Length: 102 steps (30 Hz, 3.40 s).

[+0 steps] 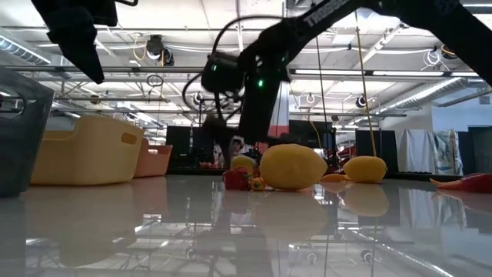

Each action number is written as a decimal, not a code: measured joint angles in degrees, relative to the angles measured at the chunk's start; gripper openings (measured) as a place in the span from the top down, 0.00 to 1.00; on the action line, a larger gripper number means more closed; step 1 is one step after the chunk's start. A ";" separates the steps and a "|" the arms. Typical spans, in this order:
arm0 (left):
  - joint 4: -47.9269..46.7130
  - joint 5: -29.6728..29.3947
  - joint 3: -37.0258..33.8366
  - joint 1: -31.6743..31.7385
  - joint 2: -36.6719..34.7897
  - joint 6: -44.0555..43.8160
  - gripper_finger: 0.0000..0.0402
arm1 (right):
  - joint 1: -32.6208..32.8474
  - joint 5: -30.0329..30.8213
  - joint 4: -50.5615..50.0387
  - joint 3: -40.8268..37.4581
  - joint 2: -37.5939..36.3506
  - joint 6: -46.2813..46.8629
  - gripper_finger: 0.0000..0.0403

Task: Sort produce into baskets
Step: Put the yellow lemon into the yellow bin

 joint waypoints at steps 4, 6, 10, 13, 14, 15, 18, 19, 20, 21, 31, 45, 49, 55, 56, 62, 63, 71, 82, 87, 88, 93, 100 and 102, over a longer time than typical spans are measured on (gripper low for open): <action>0.00 0.02 0.00 0.00 0.00 0.00 0.12 | 0.24 0.26 0.57 0.02 0.64 -4.19 0.29; 0.02 0.05 0.00 0.00 0.00 -0.02 0.12 | 0.43 1.21 0.31 0.02 0.68 -5.68 0.29; 0.02 0.11 0.00 0.00 0.00 -0.02 0.12 | 0.44 1.92 0.47 0.02 0.68 -10.03 0.29; 0.02 0.11 0.00 0.00 0.00 -0.38 0.12 | 0.35 0.92 0.64 0.02 0.66 -11.86 0.29; 0.04 0.11 0.00 0.00 0.00 -0.62 0.12 | 0.35 0.57 0.66 0.02 0.64 -12.38 0.29; 0.02 0.11 0.00 0.00 0.00 -0.99 0.12 | 0.35 0.18 0.66 0.02 0.64 -13.12 0.29; 0.06 0.03 0.00 0.00 0.00 -2.41 0.12 | 0.36 -0.33 0.66 0.02 0.59 -16.36 0.29; 0.05 -0.26 0.00 0.00 0.01 -3.17 0.12 | 0.37 -0.46 0.66 0.02 0.59 -17.73 0.29; 0.07 -0.55 0.00 -0.01 0.01 -3.99 0.12 | 0.37 -0.62 0.66 0.02 0.59 -19.00 0.29; 0.13 -0.72 0.00 0.00 0.00 -4.99 0.12 | 0.35 -0.75 0.64 0.02 0.59 -20.17 0.29; 3.44 -1.42 0.02 -0.01 0.00 -14.97 0.12 | 0.20 -3.23 1.73 0.02 0.46 -32.50 0.40; 6.30 -0.56 0.02 0.00 0.00 -18.95 0.12 | 0.85 -7.89 3.76 2.44 0.46 -40.02 0.47; 5.81 0.27 0.02 0.00 0.00 -15.06 0.12 | 3.04 -9.82 4.34 5.87 0.46 -40.03 0.47; 2.87 4.48 0.02 -0.01 0.00 -9.07 0.12 | 7.45 -9.75 12.36 12.30 0.46 -42.29 0.47; 2.32 4.48 0.02 -0.02 0.00 -7.97 0.12 | 8.35 -9.72 15.54 12.91 0.46 -43.91 0.47; -0.07 4.35 0.02 -0.02 0.00 -1.64 0.12 | 13.18 -9.67 34.94 13.35 1.01 -56.38 0.47; -0.52 4.35 0.02 -0.02 0.00 -0.83 0.12 | 13.62 -9.65 36.63 13.37 1.25 -57.22 0.47; -1.73 4.37 -0.59 -0.02 -0.04 3.17 0.12 | 14.29 -9.59 38.10 13.18 5.46 -54.10 0.47; -1.57 4.57 -1.92 -0.02 -0.02 4.11 0.12 | 14.58 -10.36 35.78 13.24 5.60 -51.99 0.46; -1.57 4.57 -1.92 -0.02 -0.02 3.74 0.12 | 14.58 -12.39 34.26 13.24 5.60 -52.22 0.39; -1.57 4.58 -1.92 -0.02 -0.04 3.08 0.12 | 14.58 -13.29 34.34 13.24 5.60 -52.28 0.37; -1.51 4.58 -1.92 -0.01 -0.04 0.90 0.12 | 14.46 -16.04 34.19 13.24 5.60 -52.13 0.25; -1.53 4.61 -1.92 -0.01 -0.02 -1.92 0.12 | 12.87 -20.21 27.74 13.26 1.66 -49.33 0.20; -1.50 4.63 -1.92 -0.02 0.02 -2.12 0.12 | 12.17 -20.18 23.47 13.30 -0.60 -49.34 0.20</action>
